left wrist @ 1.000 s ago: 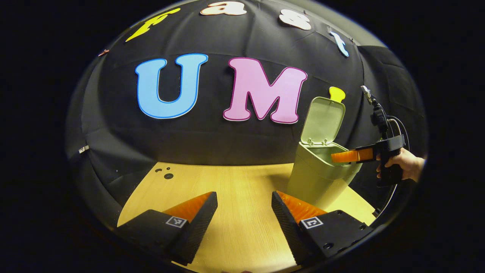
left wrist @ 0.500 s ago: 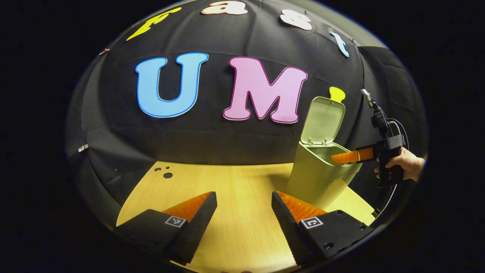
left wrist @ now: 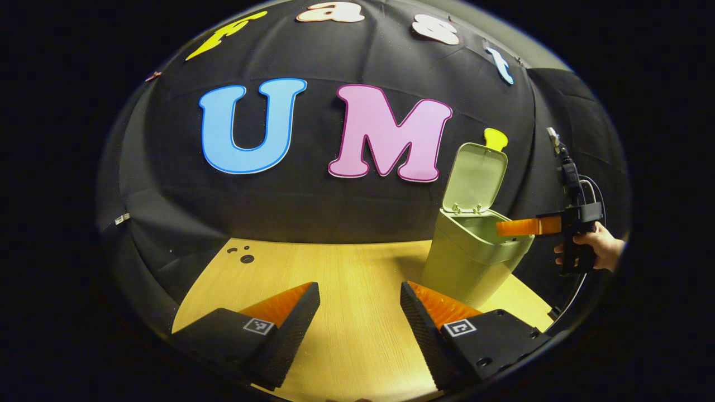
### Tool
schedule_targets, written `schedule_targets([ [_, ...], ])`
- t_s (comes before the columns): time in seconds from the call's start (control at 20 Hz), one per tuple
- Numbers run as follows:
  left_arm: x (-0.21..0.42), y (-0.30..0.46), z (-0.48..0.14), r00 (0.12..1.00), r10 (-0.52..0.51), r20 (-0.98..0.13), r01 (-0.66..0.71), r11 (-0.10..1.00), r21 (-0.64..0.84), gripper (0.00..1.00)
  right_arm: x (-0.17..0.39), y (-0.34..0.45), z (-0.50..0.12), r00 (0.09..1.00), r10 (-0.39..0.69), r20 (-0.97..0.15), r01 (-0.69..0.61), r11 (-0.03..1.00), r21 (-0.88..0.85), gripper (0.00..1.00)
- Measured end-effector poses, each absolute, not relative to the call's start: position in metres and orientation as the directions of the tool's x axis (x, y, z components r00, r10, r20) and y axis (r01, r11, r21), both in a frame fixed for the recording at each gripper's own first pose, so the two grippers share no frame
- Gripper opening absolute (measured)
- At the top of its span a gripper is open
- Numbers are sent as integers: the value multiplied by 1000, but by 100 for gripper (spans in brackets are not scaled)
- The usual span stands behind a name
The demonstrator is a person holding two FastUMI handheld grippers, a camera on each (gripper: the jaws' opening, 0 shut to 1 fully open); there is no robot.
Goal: Press the lid of the desktop garbage bin to open it, pick up the crumpled paper on the desktop and throw it into the bin, then pick up the pop can on the desktop and drop it into the bin, and finally close the garbage bin lid.
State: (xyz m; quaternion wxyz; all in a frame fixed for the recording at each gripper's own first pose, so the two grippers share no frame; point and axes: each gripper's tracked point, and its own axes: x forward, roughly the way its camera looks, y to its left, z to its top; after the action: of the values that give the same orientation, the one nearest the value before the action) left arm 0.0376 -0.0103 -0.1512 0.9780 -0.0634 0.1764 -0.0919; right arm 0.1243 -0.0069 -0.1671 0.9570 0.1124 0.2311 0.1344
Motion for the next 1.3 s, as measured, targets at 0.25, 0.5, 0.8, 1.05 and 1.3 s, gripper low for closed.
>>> schedule_targets([
  [0.25,36,-11,-149,920,-207,-332,162,974,-158,94,139,-36,-103,925,240,-294,-148,942,303,98],
  [0.5,34,-14,-149,920,-211,-330,168,974,-154,94,160,-60,-41,969,193,-156,-138,942,306,96],
  [0.8,28,-14,-148,922,-206,-328,164,975,-153,94,192,-73,-2,984,148,-97,-117,954,277,96],
  [1.05,23,-8,-150,923,-189,-335,143,977,-157,94,224,-72,6,987,134,-88,-108,962,251,96],
  [1.3,13,-2,-154,920,-164,-355,114,981,-158,94,254,-77,16,994,94,-57,-78,968,238,96],
])
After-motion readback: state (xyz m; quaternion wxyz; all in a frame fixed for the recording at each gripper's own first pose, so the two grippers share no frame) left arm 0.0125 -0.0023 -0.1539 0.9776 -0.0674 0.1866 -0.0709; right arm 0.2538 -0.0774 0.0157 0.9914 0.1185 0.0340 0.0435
